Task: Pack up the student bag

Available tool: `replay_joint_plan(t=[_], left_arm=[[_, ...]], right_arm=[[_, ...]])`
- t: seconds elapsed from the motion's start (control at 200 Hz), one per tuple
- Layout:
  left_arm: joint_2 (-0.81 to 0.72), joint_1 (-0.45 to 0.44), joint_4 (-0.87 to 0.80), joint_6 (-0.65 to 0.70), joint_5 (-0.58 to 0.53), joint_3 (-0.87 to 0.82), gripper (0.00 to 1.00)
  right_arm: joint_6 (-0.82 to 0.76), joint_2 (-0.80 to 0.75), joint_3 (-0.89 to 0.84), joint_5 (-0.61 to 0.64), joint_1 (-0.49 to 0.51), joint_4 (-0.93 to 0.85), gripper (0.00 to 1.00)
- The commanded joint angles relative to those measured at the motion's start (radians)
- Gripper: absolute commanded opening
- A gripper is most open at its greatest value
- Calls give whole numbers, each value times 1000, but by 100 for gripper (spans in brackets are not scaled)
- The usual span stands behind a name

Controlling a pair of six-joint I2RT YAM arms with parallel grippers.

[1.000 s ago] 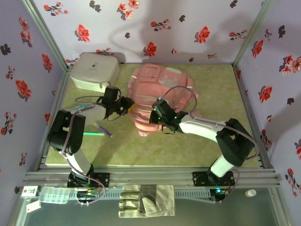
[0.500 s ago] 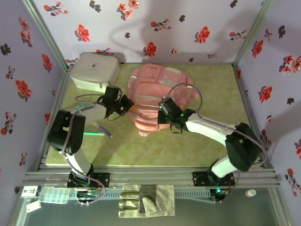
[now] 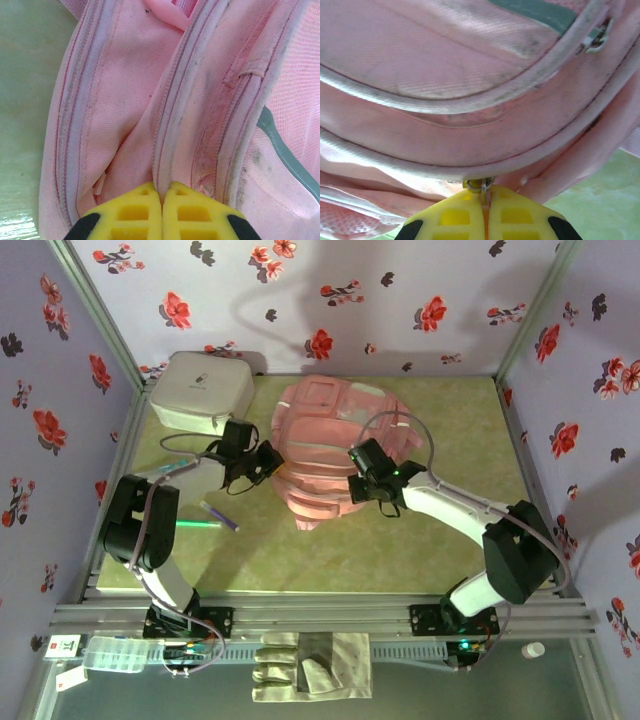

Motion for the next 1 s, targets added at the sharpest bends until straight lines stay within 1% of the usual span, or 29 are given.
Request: replay_joint_plan(t=[0.0,0.255,0.445,0.58,0.71,0.9,0.995], left_arm=[[-23,24,-95,69,-63,21,0],[-13,27,-120,101,-65,34,0],[-2,28,-156,139,-63,49,0],[5,29,-186,174,-59,62,0],[8,29,-201,197,-46,69,0],[12,28,-229,233,-30,79,0],[18,29,-251,256,-22,90,0]], right_arm=[[-53,-45,7,107,-53,-85,4],[-99,-13,39,93,-152,-61,5],[-192,49,98,-52,-227,-37,7],[-253,86,135,-88,-260,-32,7],[-299,103,164,-112,-300,-43,9],[-335,136,209,-80,-355,-56,10],[-343,161,229,-25,-372,-56,10]])
